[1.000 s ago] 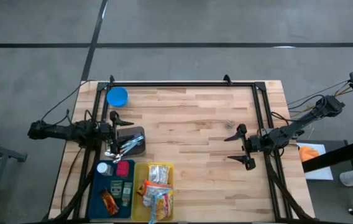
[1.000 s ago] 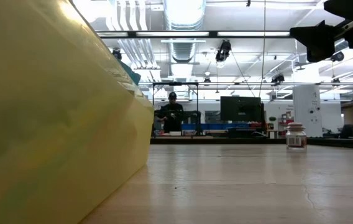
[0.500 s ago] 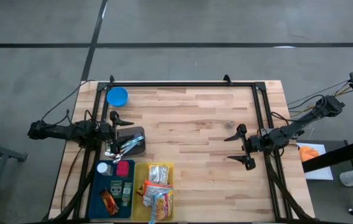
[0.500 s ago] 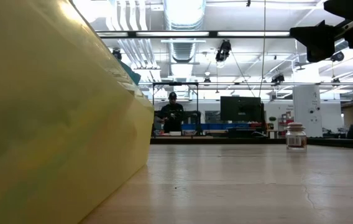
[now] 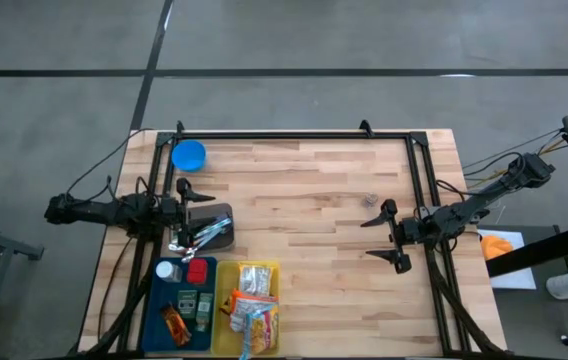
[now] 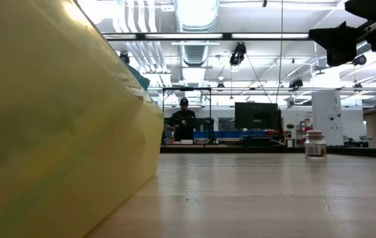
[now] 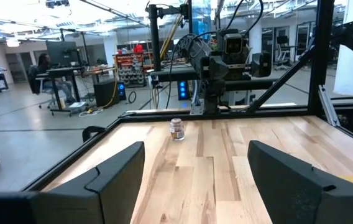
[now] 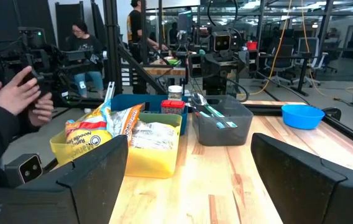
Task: Pick & Place Food Item
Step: Put the brown seasoning bottle into the blue bin
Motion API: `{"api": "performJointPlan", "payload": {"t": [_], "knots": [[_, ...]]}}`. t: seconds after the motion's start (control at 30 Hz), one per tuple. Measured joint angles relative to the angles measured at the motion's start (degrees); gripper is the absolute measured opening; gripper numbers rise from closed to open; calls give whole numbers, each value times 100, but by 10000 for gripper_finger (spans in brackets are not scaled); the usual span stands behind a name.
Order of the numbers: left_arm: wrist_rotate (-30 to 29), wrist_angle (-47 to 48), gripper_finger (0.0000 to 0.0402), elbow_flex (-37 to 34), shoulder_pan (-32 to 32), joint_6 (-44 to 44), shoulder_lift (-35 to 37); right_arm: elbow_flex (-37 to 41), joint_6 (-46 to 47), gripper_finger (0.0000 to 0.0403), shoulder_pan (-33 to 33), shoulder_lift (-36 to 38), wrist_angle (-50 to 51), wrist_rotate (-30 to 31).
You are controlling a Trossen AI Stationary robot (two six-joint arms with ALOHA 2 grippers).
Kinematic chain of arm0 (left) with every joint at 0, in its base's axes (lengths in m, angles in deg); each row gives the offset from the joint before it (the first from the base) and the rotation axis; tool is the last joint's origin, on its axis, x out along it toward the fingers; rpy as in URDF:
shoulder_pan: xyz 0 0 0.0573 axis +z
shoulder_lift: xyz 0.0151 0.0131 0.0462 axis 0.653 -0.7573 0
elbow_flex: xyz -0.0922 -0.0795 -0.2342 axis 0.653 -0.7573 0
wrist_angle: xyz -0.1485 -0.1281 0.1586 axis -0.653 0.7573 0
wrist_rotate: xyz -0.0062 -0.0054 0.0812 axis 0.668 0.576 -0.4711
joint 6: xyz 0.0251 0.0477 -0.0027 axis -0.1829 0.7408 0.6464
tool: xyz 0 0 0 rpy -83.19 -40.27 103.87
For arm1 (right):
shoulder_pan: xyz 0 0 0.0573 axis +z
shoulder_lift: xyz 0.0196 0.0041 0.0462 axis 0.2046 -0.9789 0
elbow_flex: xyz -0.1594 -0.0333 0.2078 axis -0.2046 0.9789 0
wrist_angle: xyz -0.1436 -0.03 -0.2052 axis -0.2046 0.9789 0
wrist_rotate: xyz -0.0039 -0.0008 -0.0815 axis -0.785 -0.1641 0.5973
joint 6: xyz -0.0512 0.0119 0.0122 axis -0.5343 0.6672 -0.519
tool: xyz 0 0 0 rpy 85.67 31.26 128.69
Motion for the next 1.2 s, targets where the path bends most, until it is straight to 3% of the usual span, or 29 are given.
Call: {"api": "performJointPlan", "payload": {"t": [1.07,1.2], "knots": [[2,0,287,-4,0,-19,2,0,2,338,0,0,0,0],[2,0,287,-4,0,-19,2,0,745,338,2,4,17,-26]]}}
